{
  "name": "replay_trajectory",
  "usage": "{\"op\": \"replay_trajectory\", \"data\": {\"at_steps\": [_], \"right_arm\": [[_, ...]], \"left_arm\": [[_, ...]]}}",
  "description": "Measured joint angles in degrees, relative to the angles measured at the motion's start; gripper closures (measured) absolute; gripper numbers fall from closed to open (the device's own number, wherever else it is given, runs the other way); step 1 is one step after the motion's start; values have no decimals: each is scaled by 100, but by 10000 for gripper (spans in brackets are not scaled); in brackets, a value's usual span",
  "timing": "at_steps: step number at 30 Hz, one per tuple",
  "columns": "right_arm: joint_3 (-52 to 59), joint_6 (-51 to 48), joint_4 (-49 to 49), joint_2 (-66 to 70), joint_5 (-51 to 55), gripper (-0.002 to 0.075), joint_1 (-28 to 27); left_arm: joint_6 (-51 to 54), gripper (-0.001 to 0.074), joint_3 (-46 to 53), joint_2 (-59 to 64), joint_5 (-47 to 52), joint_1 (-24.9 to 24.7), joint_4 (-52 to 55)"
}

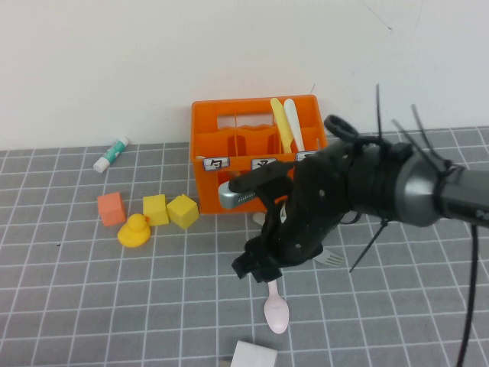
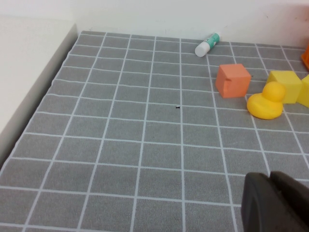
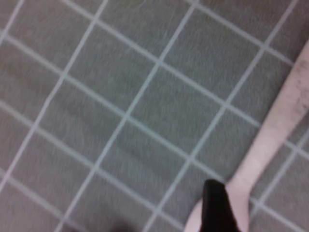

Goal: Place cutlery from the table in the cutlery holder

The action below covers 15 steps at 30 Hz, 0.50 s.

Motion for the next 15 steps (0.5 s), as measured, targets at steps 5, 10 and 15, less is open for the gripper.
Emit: {"op": "replay_trajectory", "data": {"at_steps": [5,10,15], "right_arm": [[-304,326,-256,395,-93,311,0],[-1018,367,-363,1008,288,309,0],[-1633,373,-448,1443,771,311,0]], "left_arm": [[12,736,0,0,0,0,0],[12,736,0,0,0,0,0],[12,736,0,0,0,0,0]]}}
